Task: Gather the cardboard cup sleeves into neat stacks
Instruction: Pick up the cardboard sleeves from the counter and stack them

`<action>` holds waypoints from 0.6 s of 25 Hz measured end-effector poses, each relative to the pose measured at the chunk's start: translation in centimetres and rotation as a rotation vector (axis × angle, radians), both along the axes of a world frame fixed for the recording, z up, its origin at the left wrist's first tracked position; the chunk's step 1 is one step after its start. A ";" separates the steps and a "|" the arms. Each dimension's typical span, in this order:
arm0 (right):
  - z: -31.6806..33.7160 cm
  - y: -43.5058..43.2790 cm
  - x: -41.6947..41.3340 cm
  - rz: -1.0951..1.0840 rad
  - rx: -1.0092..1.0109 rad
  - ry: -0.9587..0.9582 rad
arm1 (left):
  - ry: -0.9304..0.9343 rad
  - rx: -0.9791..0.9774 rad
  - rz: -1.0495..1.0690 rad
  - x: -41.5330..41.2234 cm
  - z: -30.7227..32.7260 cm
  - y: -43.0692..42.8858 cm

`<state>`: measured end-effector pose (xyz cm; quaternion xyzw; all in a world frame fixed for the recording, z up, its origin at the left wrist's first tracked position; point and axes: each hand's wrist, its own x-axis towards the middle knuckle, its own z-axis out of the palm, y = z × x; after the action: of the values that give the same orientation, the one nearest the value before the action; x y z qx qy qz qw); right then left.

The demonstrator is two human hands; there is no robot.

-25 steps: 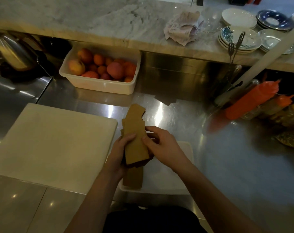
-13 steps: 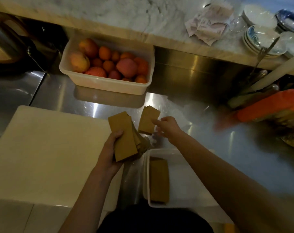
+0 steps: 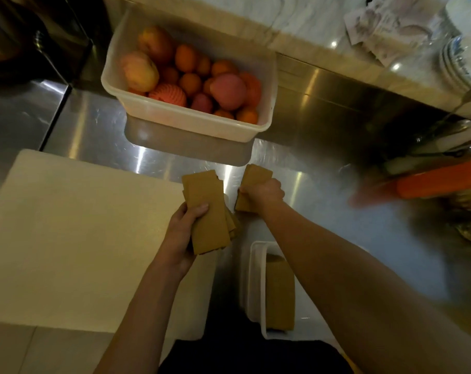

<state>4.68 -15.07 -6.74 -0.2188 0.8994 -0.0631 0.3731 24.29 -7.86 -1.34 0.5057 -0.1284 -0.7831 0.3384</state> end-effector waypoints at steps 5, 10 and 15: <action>0.3 0.1 0.7 -0.040 -0.103 -0.067 | -0.006 -0.018 -0.008 0.8 -0.5 -0.5; 2.4 1.0 0.4 -0.118 -0.222 -0.313 | -0.002 -0.005 -0.006 0.8 -0.6 -0.8; 10.8 4.6 -1.5 -0.100 -0.501 -0.672 | 0.017 -0.047 -0.036 -0.1 0.1 -1.2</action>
<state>3.14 -10.43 4.11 -0.2260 0.6940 -0.3659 0.5775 24.23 -9.04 -1.27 0.4887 -0.1531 -0.7901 0.3369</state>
